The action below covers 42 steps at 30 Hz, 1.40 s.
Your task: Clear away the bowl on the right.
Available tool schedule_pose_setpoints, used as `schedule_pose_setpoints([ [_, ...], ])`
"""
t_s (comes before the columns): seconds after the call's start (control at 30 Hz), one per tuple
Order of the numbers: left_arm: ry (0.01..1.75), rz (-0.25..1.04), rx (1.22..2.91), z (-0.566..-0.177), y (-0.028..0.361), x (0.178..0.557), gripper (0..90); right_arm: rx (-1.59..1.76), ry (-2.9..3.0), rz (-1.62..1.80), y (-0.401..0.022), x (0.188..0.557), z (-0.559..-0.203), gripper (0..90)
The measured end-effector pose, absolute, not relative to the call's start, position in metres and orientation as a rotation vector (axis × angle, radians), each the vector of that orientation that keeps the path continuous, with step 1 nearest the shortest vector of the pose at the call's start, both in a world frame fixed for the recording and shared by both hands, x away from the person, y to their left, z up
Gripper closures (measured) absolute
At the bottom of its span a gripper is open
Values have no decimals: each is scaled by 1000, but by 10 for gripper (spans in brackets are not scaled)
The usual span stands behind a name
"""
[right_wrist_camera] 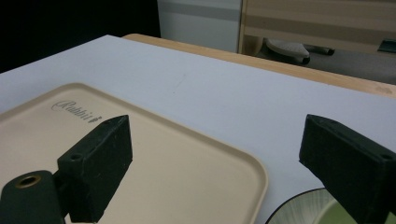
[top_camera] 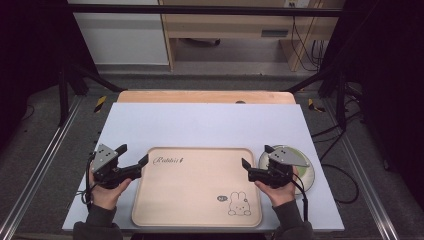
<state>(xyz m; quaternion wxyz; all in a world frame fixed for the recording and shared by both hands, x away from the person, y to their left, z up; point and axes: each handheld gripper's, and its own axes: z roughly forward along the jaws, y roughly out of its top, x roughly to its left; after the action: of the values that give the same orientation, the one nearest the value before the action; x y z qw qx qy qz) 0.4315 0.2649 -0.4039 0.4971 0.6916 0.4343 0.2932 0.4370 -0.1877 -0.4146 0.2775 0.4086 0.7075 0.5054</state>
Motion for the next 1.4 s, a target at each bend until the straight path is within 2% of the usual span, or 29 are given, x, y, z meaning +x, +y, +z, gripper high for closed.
schedule_pose_setpoints([
  [0.63, 1060, 718, 1678, -404, 267, 431, 155, 1085, 1875, 1324, -193, 431, -403, 104],
  [1.4, 1057, 714, 1689, -407, 264, 432, 155, 1171, 1763, 1282, -241, 423, -379, 135],
])
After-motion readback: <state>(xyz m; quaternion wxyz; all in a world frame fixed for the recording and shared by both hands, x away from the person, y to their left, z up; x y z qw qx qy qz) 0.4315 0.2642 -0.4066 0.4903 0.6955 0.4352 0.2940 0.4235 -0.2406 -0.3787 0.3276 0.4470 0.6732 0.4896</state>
